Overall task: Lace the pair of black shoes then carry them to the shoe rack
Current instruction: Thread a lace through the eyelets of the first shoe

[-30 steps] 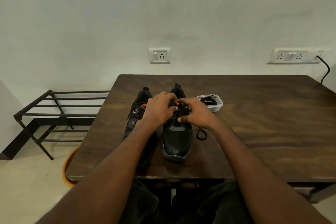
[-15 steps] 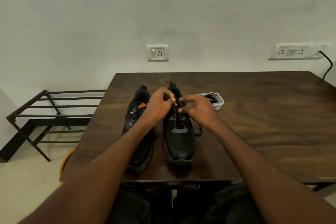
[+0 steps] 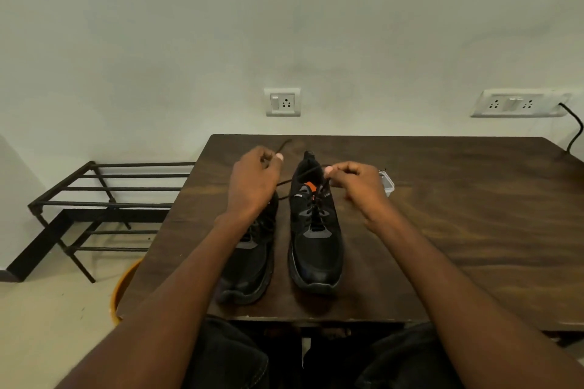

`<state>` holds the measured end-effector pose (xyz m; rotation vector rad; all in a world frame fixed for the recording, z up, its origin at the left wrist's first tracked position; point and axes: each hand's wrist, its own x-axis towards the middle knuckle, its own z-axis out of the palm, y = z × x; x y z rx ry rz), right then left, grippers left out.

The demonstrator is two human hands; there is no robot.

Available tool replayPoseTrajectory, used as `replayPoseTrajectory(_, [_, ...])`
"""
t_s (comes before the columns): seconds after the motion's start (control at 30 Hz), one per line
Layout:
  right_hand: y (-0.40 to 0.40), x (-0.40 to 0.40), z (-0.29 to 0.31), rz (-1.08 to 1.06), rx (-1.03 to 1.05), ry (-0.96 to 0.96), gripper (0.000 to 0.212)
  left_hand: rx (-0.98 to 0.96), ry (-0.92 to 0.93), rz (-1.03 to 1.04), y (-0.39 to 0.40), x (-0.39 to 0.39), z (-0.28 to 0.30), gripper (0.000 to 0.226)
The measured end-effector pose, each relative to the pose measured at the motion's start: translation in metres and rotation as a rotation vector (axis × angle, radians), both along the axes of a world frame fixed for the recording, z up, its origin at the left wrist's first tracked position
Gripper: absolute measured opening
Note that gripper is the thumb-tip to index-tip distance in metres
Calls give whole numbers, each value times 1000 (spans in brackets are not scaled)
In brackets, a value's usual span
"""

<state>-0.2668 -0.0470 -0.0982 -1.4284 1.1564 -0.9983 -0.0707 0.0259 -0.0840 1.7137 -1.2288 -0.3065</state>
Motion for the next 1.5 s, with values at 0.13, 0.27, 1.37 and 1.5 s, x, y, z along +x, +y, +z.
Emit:
replayPoseTrajectory(0.13, [4, -15, 16, 9, 174, -539, 16, 210, -259, 86, 5, 6, -6, 12])
replayPoseTrajectory(0.27, [-13, -43, 23, -329, 103, -610, 21, 289, -514, 120, 3, -2, -5, 37])
replayPoseTrajectory(1.37, [12, -18, -9, 477, -60, 729, 122, 160, -379, -335, -33, -3, -44, 18])
replayPoseTrajectory(1.5, [10, -18, -12, 453, -58, 735, 124, 103, -278, -332, -40, -5, -47, 11])
